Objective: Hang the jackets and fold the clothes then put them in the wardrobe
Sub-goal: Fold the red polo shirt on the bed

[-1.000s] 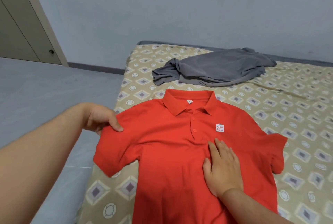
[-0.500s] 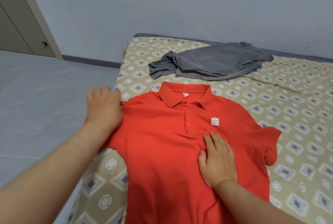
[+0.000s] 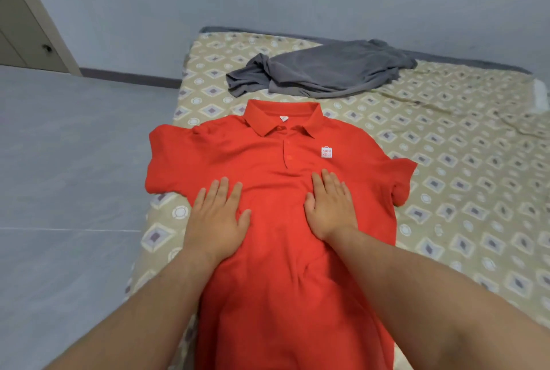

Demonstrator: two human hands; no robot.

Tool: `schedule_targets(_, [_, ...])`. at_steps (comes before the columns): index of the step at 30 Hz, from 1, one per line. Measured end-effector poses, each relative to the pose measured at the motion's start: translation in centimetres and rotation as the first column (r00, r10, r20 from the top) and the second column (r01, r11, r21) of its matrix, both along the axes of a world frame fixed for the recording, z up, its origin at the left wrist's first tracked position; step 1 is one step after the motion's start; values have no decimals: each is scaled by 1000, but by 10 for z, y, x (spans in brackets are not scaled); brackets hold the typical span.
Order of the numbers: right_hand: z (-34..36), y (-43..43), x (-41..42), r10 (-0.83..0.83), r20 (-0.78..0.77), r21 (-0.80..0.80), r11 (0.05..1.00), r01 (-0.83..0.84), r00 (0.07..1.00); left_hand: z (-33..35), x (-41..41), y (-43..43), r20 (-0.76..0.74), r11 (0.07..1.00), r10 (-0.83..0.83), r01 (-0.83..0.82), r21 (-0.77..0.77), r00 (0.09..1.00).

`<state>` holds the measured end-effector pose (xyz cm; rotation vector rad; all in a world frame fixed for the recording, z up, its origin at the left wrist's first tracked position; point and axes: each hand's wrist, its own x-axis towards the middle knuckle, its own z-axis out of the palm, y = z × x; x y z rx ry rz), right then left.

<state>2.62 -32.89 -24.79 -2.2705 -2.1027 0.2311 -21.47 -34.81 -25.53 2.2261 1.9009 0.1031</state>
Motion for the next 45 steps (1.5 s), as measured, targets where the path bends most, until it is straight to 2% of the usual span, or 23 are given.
schedule_targets(5, [16,-73,13,-43,-261,-33,999,36,964,6,-14,-71,107,995,77,-69,-72,991])
schedule_targets(9, [31,-132,28,-141,-422,-84,990,116,896,14,-21,-120,272,988,138,-112,-111,952])
schedule_targets(11, [33,-162,32,-206,-483,-99,978,181,851,16,-21,-142,407,979,197,-162,-121,892])
schedule_targets(13, [33,-190,33,-323,-546,-77,938,337,773,18,-17,-163,528,948,317,-276,-158,788])
schedule_targets(16, [37,-222,37,-538,-576,-67,782,620,616,25,-22,-188,540,811,583,-471,-346,608])
schedule_targets(18, [43,-235,42,-670,-529,-193,693,695,521,29,-28,-197,490,771,634,-441,-460,598])
schedule_targets(21, [57,-248,46,-703,-500,-378,703,603,506,43,-28,-210,427,774,577,-298,-559,697])
schedule_targets(23, [66,-252,47,-715,-508,-489,698,522,480,49,-24,-216,474,770,571,-237,-592,671])
schedule_targets(24, [71,-255,47,-711,-516,-532,703,472,477,52,-22,-220,539,765,595,-215,-608,596])
schedule_targets(25, [74,-259,47,-700,-540,-554,713,429,467,54,-22,-223,612,754,634,-200,-626,473])
schedule_targets(27, [76,-264,48,-668,-639,-538,743,399,382,58,-25,-223,688,697,716,-178,-694,119])
schedule_targets(29, [78,-266,52,-626,-749,-489,743,457,217,67,-32,-218,639,645,728,-67,-761,-250])
schedule_targets(30, [79,-267,55,-598,-784,-465,745,478,168,73,-38,-215,595,636,714,-12,-771,-369])
schedule_targets(31, [81,-269,58,-578,-803,-457,753,473,145,80,-43,-212,560,630,703,20,-776,-438])
schedule_targets(32, [84,-271,61,-564,-817,-466,768,440,119,88,-48,-212,544,628,704,43,-777,-457])
schedule_targets(35, [93,-277,70,-603,-798,-570,759,314,10,109,-62,-212,554,622,727,47,-781,-406])
schedule_targets(40, [131,-268,98,-583,-785,-618,708,343,-211,151,-89,-208,565,674,629,11,-739,-534])
schedule_targets(43, [158,-267,116,-559,-769,-630,745,221,-309,168,-105,-217,582,703,603,19,-711,-546])
schedule_targets(45, [167,-266,130,-536,-767,-614,774,158,-352,172,-114,-224,583,676,622,-18,-737,-522])
